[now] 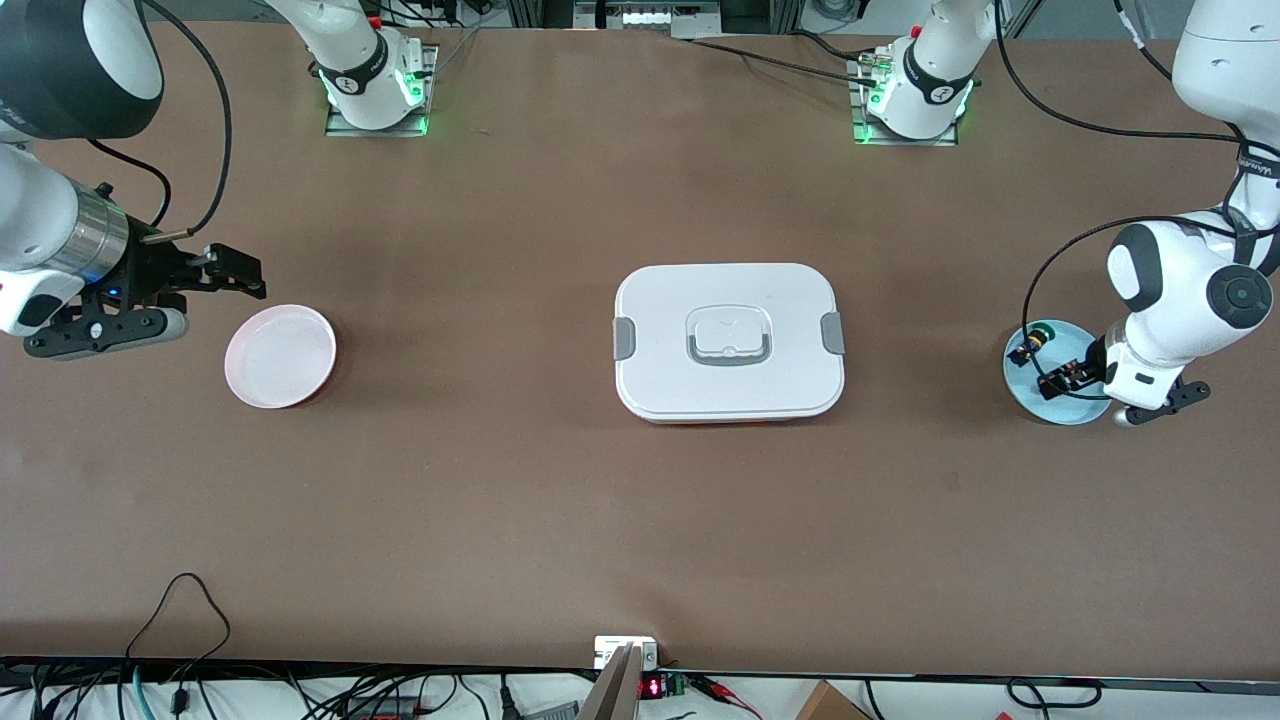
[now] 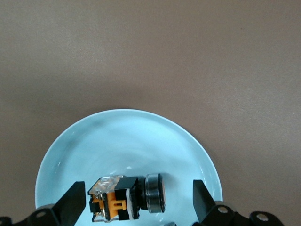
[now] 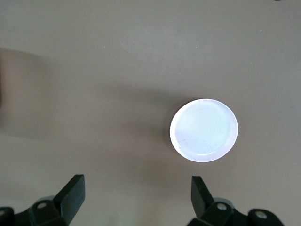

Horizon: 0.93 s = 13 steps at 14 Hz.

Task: Transfer orange switch to right arm and place
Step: 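Lower the left gripper and grasp the orange-and-black switch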

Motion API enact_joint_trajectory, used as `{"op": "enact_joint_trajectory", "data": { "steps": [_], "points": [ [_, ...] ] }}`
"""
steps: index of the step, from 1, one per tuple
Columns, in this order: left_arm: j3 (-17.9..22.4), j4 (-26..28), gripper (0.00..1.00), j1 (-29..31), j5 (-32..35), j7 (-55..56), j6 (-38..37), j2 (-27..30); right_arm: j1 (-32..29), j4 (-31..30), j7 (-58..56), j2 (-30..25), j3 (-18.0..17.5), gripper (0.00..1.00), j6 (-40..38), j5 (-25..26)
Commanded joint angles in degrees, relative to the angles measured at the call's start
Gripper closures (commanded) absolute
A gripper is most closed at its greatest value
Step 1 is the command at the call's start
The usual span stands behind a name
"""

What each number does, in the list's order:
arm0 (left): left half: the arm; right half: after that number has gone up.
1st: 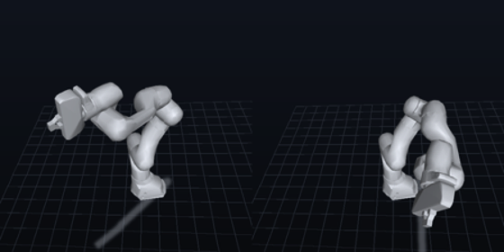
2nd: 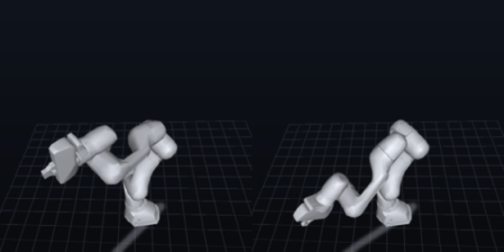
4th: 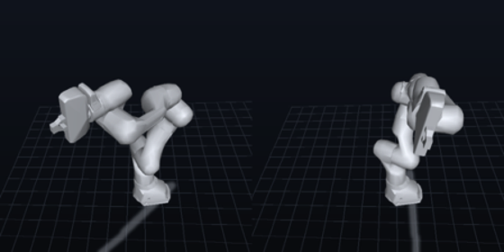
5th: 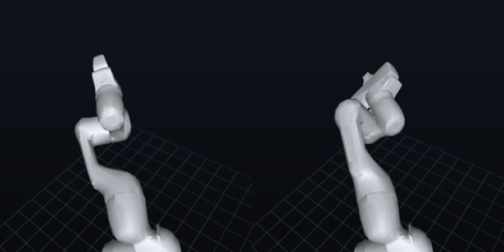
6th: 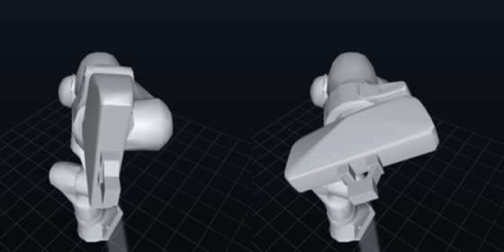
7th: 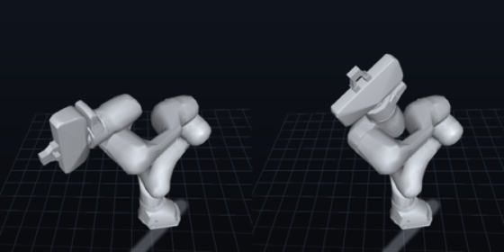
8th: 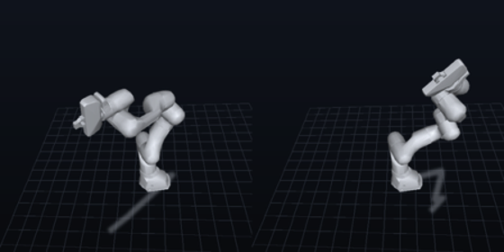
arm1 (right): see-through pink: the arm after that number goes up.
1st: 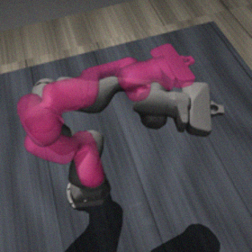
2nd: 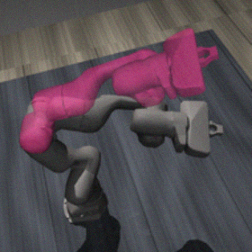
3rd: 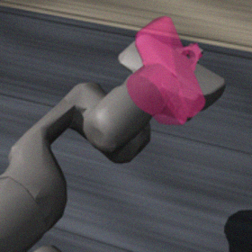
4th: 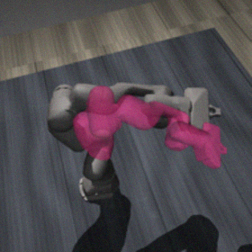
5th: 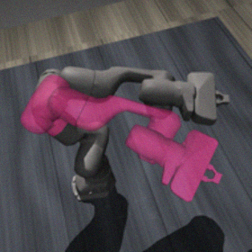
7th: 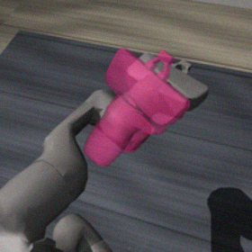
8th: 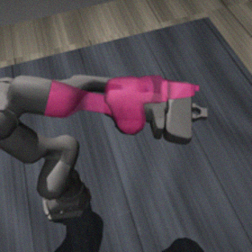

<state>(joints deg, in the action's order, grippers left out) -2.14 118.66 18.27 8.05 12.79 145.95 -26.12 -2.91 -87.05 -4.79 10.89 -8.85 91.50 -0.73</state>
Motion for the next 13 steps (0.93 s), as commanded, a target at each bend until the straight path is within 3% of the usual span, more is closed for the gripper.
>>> {"op": "enact_joint_trajectory", "data": {
  "steps": [1, 11, 13],
  "points": [
    [-0.1, 1.6, 0.0, 0.5, 1.4, -0.4, -0.2, 1.1, -0.2, 0.6, -0.1, -0.2, -0.2, 0.0, -0.3, -0.4],
    [0.0, 1.3, 0.0, 1.3, 1.4, 0.0, 2.7, -2.7, 1.9, 0.4, -0.8, 1.1, -0.2, 0.0, -2.7, 0.4],
    [0.0, 1.3, 0.11, 1.4, 1.4, -0.2, 2.8, -2.8, 2.1, 0.6, -2.8, 0.4, -0.5, 0.0, -3.8, -0.4]
  ]
}}
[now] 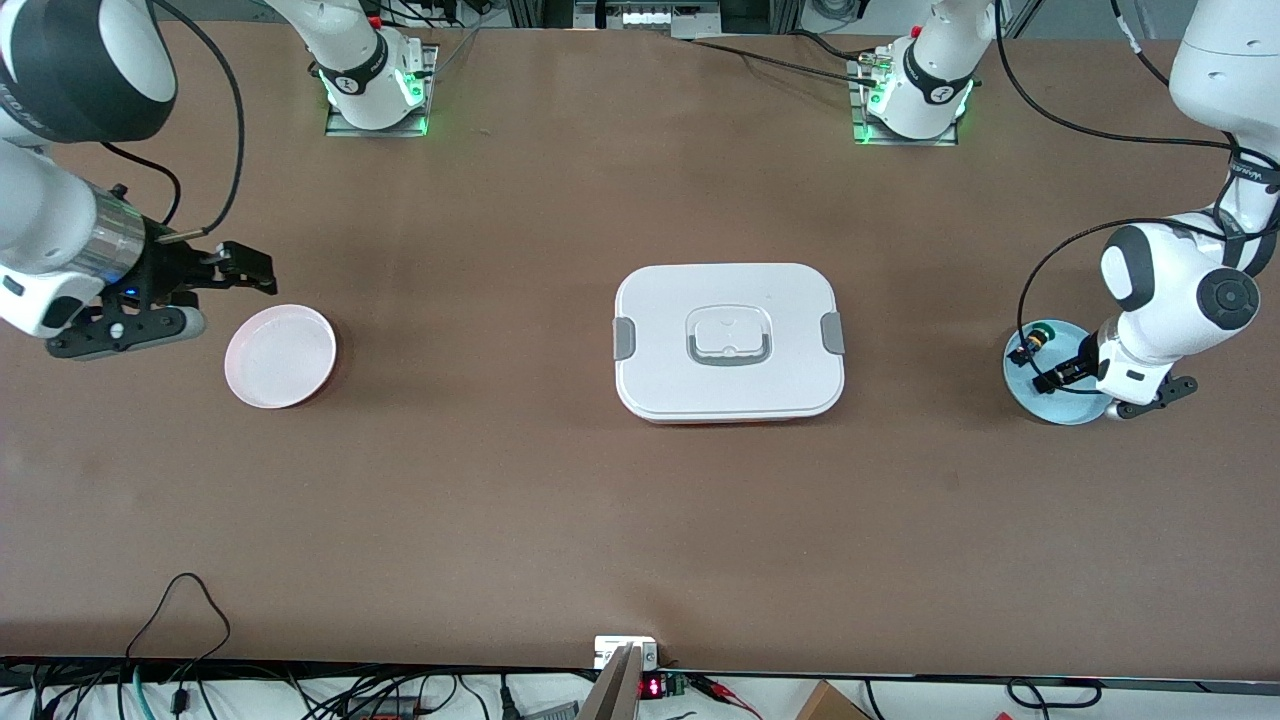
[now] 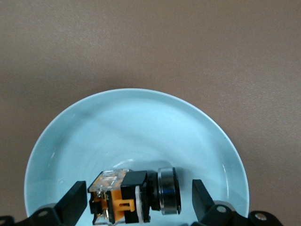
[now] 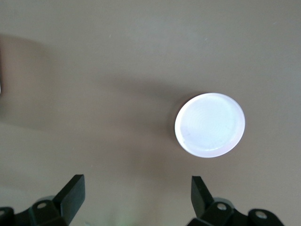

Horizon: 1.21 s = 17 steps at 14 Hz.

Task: Transfer orange switch to right arm and place
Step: 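Lift the switch with the left gripper while the right gripper approaches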

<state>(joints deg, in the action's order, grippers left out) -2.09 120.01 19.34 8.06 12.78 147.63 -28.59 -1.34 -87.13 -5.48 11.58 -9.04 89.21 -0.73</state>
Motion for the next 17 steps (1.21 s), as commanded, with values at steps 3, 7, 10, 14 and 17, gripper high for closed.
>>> {"op": "enact_joint_trajectory", "data": {
  "steps": [3, 7, 10, 14, 17],
  "points": [
    [0.0, -0.1, 0.56, 0.3, 1.5, -0.7, 0.5, 0.4, 0.6, 0.6, -5.3, -0.6, -2.6, 0.0, -1.7, -1.5],
    [0.0, -0.7, 0.69, 0.3, 1.5, -0.6, -1.5, 3.1, -0.2, 0.3, -18.4, -0.3, -2.3, 0.0, -1.6, -7.7],
    [-2.6, -7.7, 0.65, 0.0, 1.5, -0.7, -16.7, 6.7, -2.4, 0.1, -25.4, 0.5, -2.3, 0.0, -1.1, -13.0],
    [-11.3, -21.7, 0.7, 0.1, 0.8, -0.8, -38.8, 8.3, -3.6, 0.0, -32.0, 2.0, -2.2, 0.0, -0.4, -22.3],
    [-19.8, -28.9, 0.78, -0.4, -0.7, -4.9, -47.7, 7.9, -4.8, -2.8, -30.2, 3.0, -2.2, 0.0, -0.4, -31.7]
  ]
}}
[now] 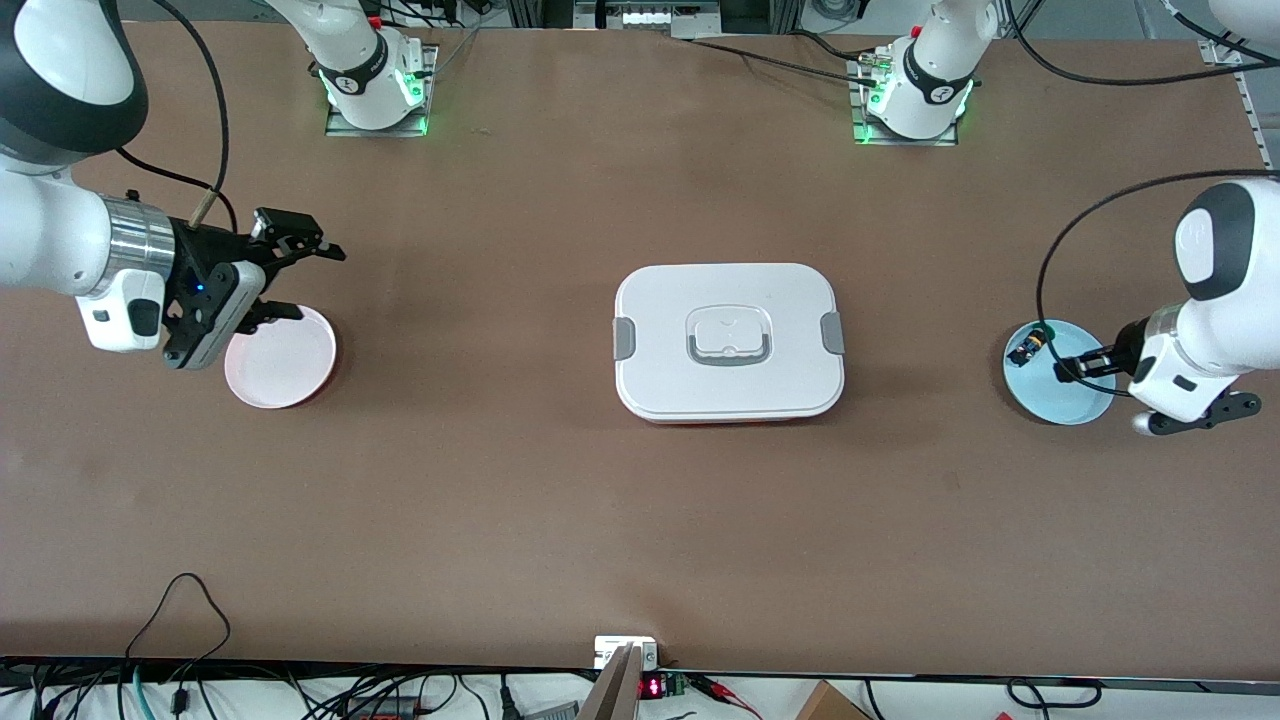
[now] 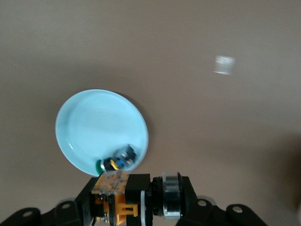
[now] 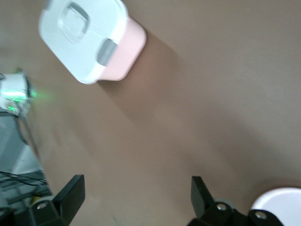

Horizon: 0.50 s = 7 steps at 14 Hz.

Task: Transfer orange switch to right arm and place
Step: 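Lift the switch with the left gripper while the right gripper approaches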

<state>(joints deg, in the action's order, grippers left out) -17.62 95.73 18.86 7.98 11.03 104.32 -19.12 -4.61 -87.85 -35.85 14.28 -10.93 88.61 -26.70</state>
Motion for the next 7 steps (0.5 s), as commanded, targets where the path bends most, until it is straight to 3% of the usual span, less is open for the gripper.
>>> {"op": "enact_joint_trajectory", "data": {
  "steps": [1, 4, 7],
  "points": [
    [-5.9, -4.9, 0.78, 0.6, -4.9, -4.0, -4.5, -1.5, -2.0, -3.7, 1.0, 0.8, -0.3, 0.0, 0.2, -9.9],
    [-8.0, -4.8, 0.78, 0.8, -18.7, -14.9, -4.6, -1.2, -3.3, -6.9, 3.5, 4.6, -0.3, 0.0, 0.2, -25.7],
    [-12.9, -4.5, 0.78, 0.8, -28.9, -24.9, -0.7, -0.9, -2.6, -7.5, 9.9, 6.8, -0.3, 0.0, 1.7, -35.0]
  ]
}}
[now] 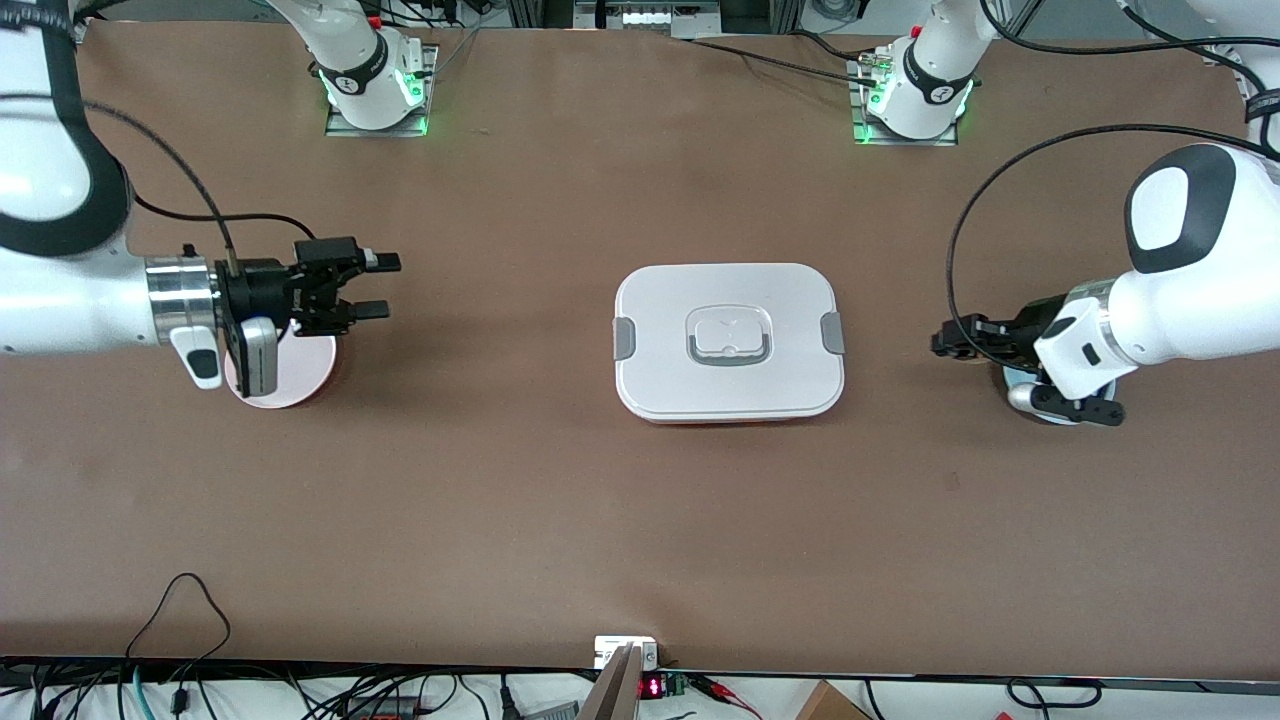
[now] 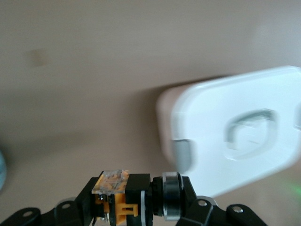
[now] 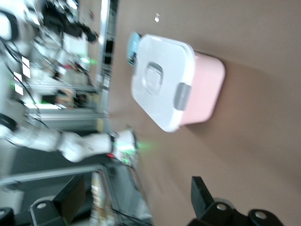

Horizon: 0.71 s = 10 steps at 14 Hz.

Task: Transfer orange switch to right arm and place
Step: 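Lift the switch with the left gripper while the right gripper approaches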

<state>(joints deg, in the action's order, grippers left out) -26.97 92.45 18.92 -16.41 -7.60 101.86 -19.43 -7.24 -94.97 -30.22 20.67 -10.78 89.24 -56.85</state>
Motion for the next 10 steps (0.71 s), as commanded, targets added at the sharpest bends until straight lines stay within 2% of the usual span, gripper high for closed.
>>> {"op": "enact_joint_trajectory", "data": {
  "steps": [1, 3, 4, 7, 9, 10],
  "points": [
    [-5.7, -0.5, 0.78, 0.8, -6.9, -10.3, 4.1, -0.6, 0.7, -0.4, 6.5, 0.7, -0.6, 0.0, 2.2, -6.8],
    [-8.7, 2.5, 0.79, 0.8, -13.3, -20.9, 12.4, -0.9, 3.0, -0.5, 11.7, 1.1, -0.6, 0.0, 5.0, -10.9],
    [-9.6, 3.6, 0.79, 0.8, -18.7, -27.1, 15.8, -1.0, 4.4, -0.6, 14.1, 1.3, -0.6, 0.0, 7.4, -12.8],
    [-9.9, 3.9, 0.79, -2.6, -32.9, -43.3, 21.2, -1.5, 9.0, -0.8, 18.3, 1.8, -0.6, 0.0, 14.4, -20.4],
    [-11.8, 4.0, 0.87, -4.7, -41.0, -54.7, 23.5, -1.7, 12.1, -1.1, 22.0, 2.0, -0.6, 0.0, 18.9, -25.0],
    [-12.4, 4.1, 0.87, -5.4, -44.9, -58.7, 23.9, -2.7, 13.7, -1.2, 24.3, 2.0, -0.6, 0.0, 21.5, -26.6]
  ]
}}
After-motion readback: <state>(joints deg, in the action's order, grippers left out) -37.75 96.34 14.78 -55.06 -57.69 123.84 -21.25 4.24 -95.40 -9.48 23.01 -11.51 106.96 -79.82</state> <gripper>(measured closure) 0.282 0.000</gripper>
